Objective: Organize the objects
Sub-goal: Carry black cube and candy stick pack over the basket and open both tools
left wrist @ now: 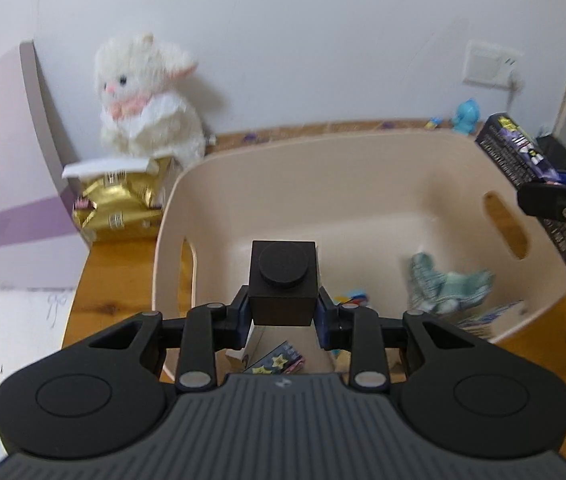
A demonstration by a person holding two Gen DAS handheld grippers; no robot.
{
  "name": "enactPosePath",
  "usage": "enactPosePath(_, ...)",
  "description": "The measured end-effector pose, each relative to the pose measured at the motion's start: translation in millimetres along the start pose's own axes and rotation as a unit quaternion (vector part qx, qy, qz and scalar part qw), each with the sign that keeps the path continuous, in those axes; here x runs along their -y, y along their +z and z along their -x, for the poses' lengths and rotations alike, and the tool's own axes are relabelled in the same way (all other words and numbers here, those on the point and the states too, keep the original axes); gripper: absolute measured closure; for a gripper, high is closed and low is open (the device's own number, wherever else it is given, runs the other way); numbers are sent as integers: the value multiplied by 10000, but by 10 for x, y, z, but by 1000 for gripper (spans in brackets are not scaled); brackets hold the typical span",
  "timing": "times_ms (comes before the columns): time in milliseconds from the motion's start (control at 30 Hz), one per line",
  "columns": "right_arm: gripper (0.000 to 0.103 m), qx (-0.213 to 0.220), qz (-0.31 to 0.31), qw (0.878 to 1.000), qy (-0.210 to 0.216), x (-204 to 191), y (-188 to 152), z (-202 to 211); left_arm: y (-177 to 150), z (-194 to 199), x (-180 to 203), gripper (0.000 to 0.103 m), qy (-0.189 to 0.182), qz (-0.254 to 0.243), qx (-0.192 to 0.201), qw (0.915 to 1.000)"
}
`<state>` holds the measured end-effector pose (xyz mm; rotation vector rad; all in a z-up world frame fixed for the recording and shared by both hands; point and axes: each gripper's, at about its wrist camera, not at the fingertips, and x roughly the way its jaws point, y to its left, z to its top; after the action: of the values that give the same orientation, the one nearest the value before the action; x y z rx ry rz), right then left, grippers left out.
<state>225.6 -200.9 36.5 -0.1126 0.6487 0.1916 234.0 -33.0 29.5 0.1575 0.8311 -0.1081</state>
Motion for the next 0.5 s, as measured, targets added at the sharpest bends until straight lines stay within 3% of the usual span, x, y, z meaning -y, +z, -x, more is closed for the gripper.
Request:
enactPosePath(167,82,-319,-100,9994,-51,-24,-67,-258,-33,-253,-33,69,120,15,-390,9992)
enactPosePath(300,81,-488,-96,9988,-19,-53,-128,-366,-34,-279,-52,69,151,-5,-446,9989)
enactPosePath(333,77,-542,-84,9985,16,-61,-138,-382,-31,-257,-49,68,152,-9,-436,9989)
enactPosePath(467,55,-481,-71,9988,11,-57,-178,-306,20,-90,-54,30,213,-1,-225,9995)
enactPosePath(500,45,-395,-95,9992,-7,-45,-181,-251,30,-26,-63,28,226,-5,-117,9997)
